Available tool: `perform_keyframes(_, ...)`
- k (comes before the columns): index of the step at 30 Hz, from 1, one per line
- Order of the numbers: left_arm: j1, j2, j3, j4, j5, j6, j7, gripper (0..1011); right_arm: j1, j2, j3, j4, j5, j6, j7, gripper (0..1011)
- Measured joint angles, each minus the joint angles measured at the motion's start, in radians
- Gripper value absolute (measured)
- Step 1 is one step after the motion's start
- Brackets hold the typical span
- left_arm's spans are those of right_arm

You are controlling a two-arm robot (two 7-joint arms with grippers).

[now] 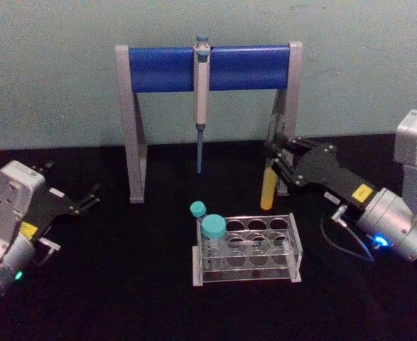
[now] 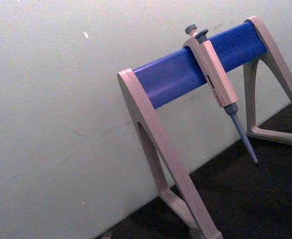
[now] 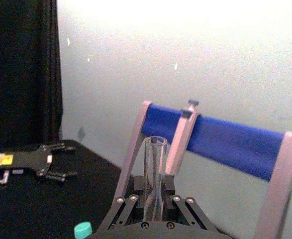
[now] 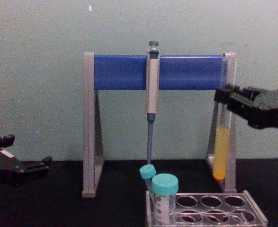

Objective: Pick up the test tube from the test tube rack, shake it, then place it back into the test tube rack.

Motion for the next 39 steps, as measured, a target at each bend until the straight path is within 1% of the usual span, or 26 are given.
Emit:
perform_keyframes(3,0.000,0.000,0.000,0.000,0.000,0.000,0.000,1001,-0.010,0.002,0.018,-0.017,-0.007,-0.019,-0.018,230)
perform_keyframes(4,0.000,0.000,0.000,0.000,0.000,0.000,0.000,1001,-0.010,0.002,0.018,-0.017,-0.007,-0.019,-0.018,230)
perform_keyframes(6,0.000,0.000,0.000,0.000,0.000,0.000,0.000,1001,-0.015,0.001,0.030,-0.024,-0.023,-0.024,-0.040,230)
perform_keyframes(12,0.000,0.000,0.000,0.000,0.000,0.000,0.000,1001,-0.010,-0.011,0.041,-0.024,-0.058,-0.015,-0.077,230)
perform_keyframes(13,0.000,0.000,0.000,0.000,0.000,0.000,0.000,1001,-0.003,-0.016,0.042,-0.019,-0.069,-0.008,-0.085,230)
perform_keyframes(15,0.000,0.000,0.000,0.000,0.000,0.000,0.000,1001,0.006,-0.022,0.042,-0.012,-0.076,-0.004,-0.086,230)
perform_keyframes(20,0.000,0.000,0.000,0.000,0.000,0.000,0.000,1001,0.041,-0.041,0.033,0.018,-0.080,-0.001,-0.064,230)
perform_keyframes(24,0.000,0.000,0.000,0.000,0.000,0.000,0.000,1001,0.063,-0.053,0.018,0.031,-0.056,-0.002,-0.020,230)
perform_keyframes(26,0.000,0.000,0.000,0.000,0.000,0.000,0.000,1001,0.067,-0.055,0.011,0.033,-0.033,0.004,0.008,230)
perform_keyframes(27,0.000,0.000,0.000,0.000,0.000,0.000,0.000,1001,0.068,-0.051,0.007,0.029,-0.014,0.016,0.027,230)
perform_keyframes(28,0.000,0.000,0.000,0.000,0.000,0.000,0.000,1001,0.067,-0.047,0.006,0.024,-0.004,0.025,0.035,230)
perform_keyframes(29,0.000,0.000,0.000,0.000,0.000,0.000,0.000,1001,0.063,-0.037,0.004,0.010,0.016,0.046,0.047,230)
perform_keyframes(31,0.000,0.000,0.000,0.000,0.000,0.000,0.000,1001,0.056,-0.023,0.004,-0.010,0.041,0.070,0.062,230)
perform_keyframes(32,0.000,0.000,0.000,0.000,0.000,0.000,0.000,1001,0.046,-0.006,0.004,-0.031,0.062,0.096,0.073,230)
perform_keyframes(36,0.000,0.000,0.000,0.000,0.000,0.000,0.000,1001,0.018,0.037,0.013,-0.086,0.097,0.142,0.085,230)
perform_keyframes(37,0.000,0.000,0.000,0.000,0.000,0.000,0.000,1001,0.003,0.062,0.021,-0.114,0.110,0.162,0.086,230)
perform_keyframes(38,0.000,0.000,0.000,0.000,0.000,0.000,0.000,1001,-0.005,0.076,0.025,-0.129,0.115,0.171,0.086,230)
perform_keyframes(39,0.000,0.000,0.000,0.000,0.000,0.000,0.000,1002,-0.022,0.101,0.034,-0.156,0.120,0.186,0.079,230)
